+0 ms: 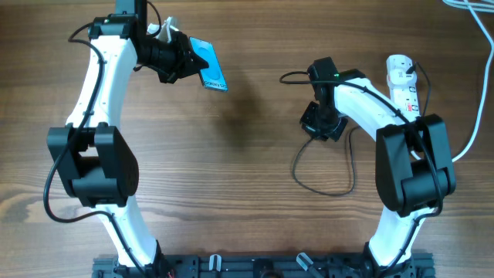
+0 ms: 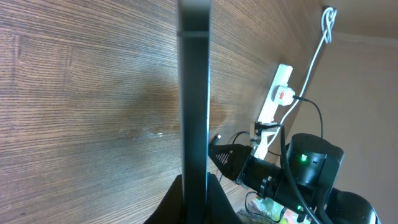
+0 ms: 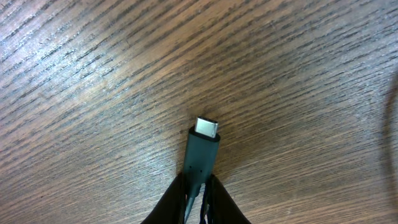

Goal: Plug charger to phone and switch on socket
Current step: 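Lift the USB-C connector with the right gripper toward the phone, then align the connector under the phone's bottom port with the right gripper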

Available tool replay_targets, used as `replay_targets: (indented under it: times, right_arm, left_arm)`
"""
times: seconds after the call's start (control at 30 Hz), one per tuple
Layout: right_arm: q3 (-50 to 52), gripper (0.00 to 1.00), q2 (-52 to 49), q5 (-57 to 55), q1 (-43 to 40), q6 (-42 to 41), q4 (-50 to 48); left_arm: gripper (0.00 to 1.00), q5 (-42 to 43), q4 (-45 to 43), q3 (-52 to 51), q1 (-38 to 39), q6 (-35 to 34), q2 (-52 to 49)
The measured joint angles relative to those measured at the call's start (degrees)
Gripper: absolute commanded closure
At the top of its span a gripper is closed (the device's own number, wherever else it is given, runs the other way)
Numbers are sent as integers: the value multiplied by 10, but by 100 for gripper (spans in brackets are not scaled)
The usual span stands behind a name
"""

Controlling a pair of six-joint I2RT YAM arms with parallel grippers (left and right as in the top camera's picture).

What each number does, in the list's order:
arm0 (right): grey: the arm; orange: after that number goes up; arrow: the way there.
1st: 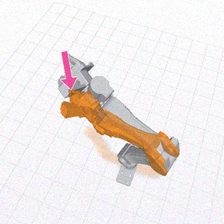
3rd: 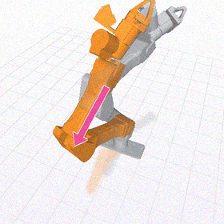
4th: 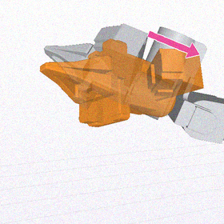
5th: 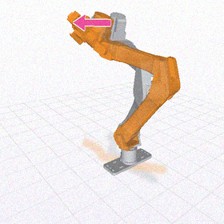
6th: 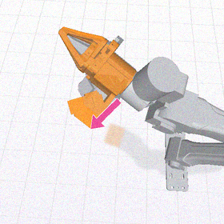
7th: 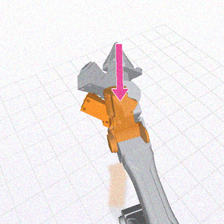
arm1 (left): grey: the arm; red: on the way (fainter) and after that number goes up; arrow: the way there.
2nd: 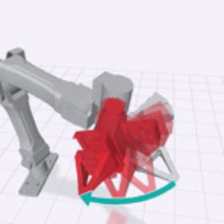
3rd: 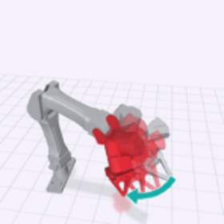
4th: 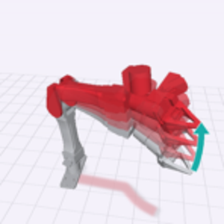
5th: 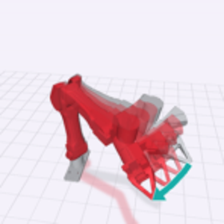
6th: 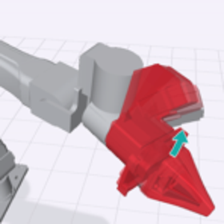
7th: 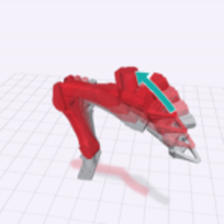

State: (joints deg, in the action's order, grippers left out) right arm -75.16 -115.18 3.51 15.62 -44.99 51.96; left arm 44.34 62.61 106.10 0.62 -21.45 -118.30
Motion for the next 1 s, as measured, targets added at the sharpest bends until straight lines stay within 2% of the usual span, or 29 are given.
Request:
replay_targets:
  times: [0.17,0.23,0.43,0.67,0.8,1.0]
  right_arm:
    - [0,88,0,0,0,0,0]
    - [0,93,0,0,0,0,0]
    - [0,95,0,0,0,0,0]
    - [0,96,0,0,0,9,-2]
    - [0,96,0,14,0,45,-13]
    - [0,96,26,167,0,165,-63]
  left_arm:
    - [96,0,0,0,0,0,0]
    - [96,0,0,0,0,0,0]
    - [96,0,0,0,0,0,0]
    - [96,5,0,0,0,0,0]
    - [96,47,-29,0,0,4,0]
    - [96,176,-131,-1,0,19,0]
